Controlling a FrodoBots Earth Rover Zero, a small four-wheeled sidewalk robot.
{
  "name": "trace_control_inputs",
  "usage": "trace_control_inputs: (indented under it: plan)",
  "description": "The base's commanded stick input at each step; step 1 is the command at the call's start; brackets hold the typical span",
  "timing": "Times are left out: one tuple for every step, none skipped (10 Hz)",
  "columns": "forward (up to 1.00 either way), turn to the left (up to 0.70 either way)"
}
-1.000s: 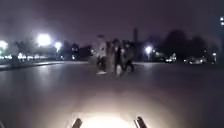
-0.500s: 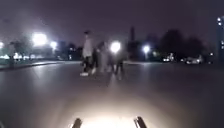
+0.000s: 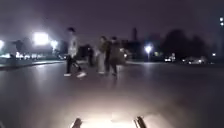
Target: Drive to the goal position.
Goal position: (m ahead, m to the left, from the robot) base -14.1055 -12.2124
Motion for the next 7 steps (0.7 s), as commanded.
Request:
trace_control_inputs:
  plan:
    - [1.0, -0.4]
    - [1.0, -0.4]
    - [1.0, -0.4]
    - [1.0, -0.4]
    - [1.0, -0.4]
    - [1.0, -0.4]
    - [1.0, -0.4]
